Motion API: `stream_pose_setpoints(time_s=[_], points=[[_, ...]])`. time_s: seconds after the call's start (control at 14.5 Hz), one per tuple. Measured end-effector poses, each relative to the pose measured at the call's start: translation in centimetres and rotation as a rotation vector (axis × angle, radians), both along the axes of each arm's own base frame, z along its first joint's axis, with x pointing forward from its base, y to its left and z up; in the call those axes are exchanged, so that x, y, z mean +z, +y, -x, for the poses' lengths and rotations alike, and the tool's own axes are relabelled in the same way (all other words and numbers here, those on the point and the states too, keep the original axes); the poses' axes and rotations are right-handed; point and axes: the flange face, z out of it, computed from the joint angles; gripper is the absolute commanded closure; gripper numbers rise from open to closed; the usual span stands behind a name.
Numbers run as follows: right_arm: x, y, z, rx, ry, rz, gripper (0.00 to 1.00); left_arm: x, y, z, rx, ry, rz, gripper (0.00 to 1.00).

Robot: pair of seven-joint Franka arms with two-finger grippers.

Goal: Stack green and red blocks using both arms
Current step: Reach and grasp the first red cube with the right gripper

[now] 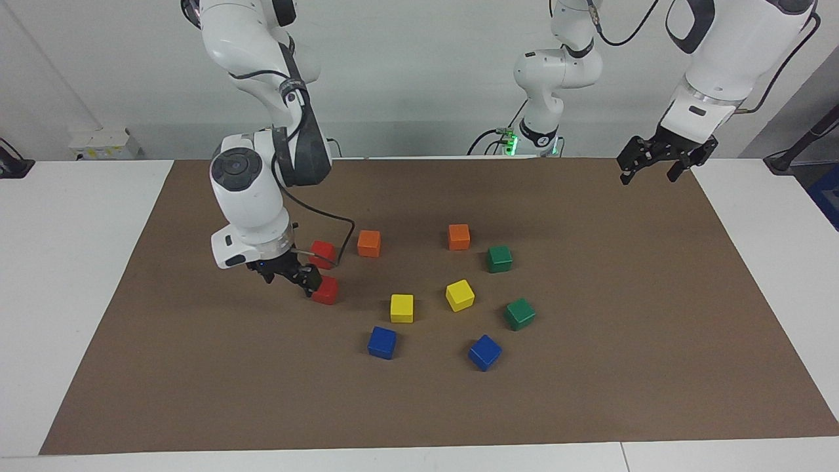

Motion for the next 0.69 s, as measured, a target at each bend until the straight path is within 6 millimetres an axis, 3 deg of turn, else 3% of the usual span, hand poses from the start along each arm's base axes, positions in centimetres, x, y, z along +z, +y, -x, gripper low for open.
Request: stream_pose_setpoints(time_s=[0.28, 0.69], points=[[-2.4, 3.6, -0.2, -0.003, 0.000, 0.002, 0.00, 0.0, 0.0, 0.0, 0.000, 0.000, 0.000, 0.00], [-6.2, 4.1, 1.1, 0.009, 0.070, 0.020, 0.00, 0.0, 0.0, 0.0, 0.000, 0.000, 0.000, 0.00]])
